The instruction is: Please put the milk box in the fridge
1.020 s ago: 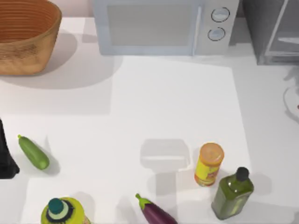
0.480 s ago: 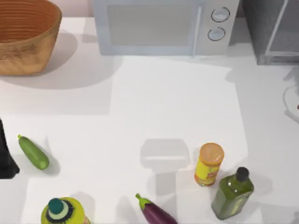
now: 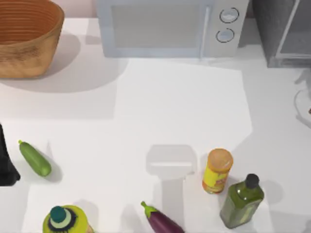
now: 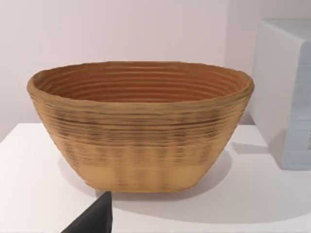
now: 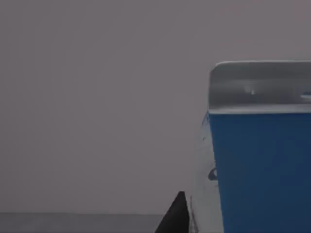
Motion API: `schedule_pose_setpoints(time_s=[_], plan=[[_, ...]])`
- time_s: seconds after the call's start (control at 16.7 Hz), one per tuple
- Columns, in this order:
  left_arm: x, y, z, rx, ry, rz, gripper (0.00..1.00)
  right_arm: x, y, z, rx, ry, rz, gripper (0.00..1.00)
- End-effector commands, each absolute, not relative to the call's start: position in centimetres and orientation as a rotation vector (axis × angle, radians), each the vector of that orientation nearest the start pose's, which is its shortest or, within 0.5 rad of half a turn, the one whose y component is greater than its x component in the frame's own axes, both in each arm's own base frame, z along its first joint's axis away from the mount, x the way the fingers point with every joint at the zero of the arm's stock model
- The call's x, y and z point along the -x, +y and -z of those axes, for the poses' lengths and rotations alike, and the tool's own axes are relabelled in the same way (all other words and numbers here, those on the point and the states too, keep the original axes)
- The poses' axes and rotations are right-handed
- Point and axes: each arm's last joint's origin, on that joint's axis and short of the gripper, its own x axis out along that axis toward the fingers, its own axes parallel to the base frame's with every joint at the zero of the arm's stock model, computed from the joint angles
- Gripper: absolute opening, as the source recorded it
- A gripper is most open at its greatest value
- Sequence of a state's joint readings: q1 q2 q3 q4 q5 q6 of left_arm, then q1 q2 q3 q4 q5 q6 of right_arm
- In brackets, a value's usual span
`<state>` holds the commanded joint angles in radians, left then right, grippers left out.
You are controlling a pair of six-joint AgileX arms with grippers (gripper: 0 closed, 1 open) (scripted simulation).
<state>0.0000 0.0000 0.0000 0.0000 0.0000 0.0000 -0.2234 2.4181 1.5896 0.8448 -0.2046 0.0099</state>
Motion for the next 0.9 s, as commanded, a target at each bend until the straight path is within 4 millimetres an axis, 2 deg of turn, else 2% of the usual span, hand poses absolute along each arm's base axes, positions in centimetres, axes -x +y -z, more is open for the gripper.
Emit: schedule_pose_setpoints(time_s=[0.3,0.9], plan=[[-10.57,-0.12,-16.0,0.0,0.0,0.0,1.0,-52.47,-10.27,-13.16,-0.003,0.001,-0.008,0.0],[-10.57,-0.12,-16.0,0.0,0.0,0.0,1.0,-52.47,-10.27,-13.16,-0.003,0.001,-0.008,0.75]])
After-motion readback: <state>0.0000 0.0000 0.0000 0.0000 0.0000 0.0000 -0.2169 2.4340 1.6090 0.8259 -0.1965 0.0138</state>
